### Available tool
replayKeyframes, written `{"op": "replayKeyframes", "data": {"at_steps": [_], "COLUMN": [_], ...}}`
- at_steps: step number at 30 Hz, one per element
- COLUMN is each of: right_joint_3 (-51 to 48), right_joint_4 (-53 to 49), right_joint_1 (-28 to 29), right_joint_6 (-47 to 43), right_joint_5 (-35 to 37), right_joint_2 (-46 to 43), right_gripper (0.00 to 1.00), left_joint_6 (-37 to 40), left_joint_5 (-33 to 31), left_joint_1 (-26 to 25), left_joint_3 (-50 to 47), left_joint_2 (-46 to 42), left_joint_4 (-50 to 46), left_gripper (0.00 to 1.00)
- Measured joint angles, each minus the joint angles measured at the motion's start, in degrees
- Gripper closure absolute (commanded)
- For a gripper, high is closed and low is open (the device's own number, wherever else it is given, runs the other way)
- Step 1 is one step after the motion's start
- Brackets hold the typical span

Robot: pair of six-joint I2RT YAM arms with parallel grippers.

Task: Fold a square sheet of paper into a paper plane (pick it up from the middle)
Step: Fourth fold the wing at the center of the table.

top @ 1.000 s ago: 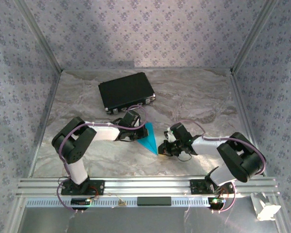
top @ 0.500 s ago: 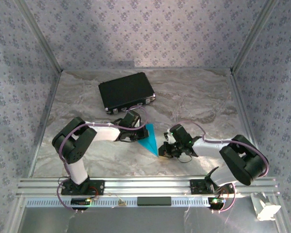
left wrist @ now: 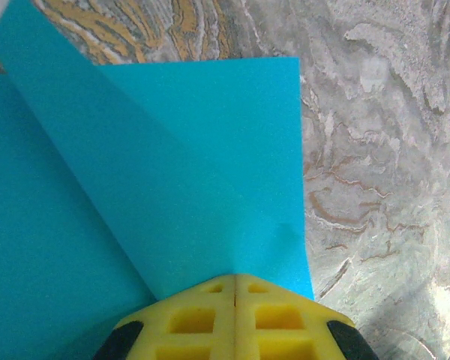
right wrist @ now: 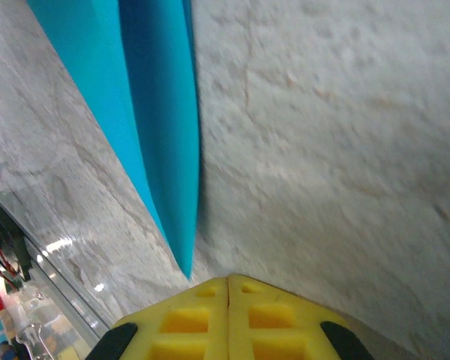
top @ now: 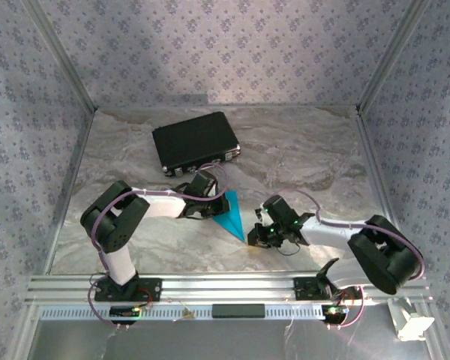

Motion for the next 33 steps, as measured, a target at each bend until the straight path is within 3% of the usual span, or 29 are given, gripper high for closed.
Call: {"op": "replayKeyframes", "data": {"at_steps": [6, 18, 33], "right_joint_3": [3.37, 17.03, 16.46], "right_joint_4": [-3.08, 0.24, 2.54], "right_joint_1": [-2.58, -0.52, 0.2], "right_joint_6": [-0.02, -0.26, -1.16], "right_joint_5": [0.26, -1.01, -0.13], "right_joint_2": [-3.72, 12.55, 18.88], "right_gripper": [0.99, 1.0, 1.0], "left_joint_6": [0.0, 0.0, 0.02], "left_joint_5": [0.0, -0.02, 0.0], "left_joint_1": [-0.02, -0.04, -0.04], "left_joint_3": [-0.11, -0.11, -0.11], "left_joint_2": [0.0, 0.0, 0.02], "left_joint_4": [0.2, 0.22, 0.2], "left_gripper": [1.0, 1.0, 1.0]}}
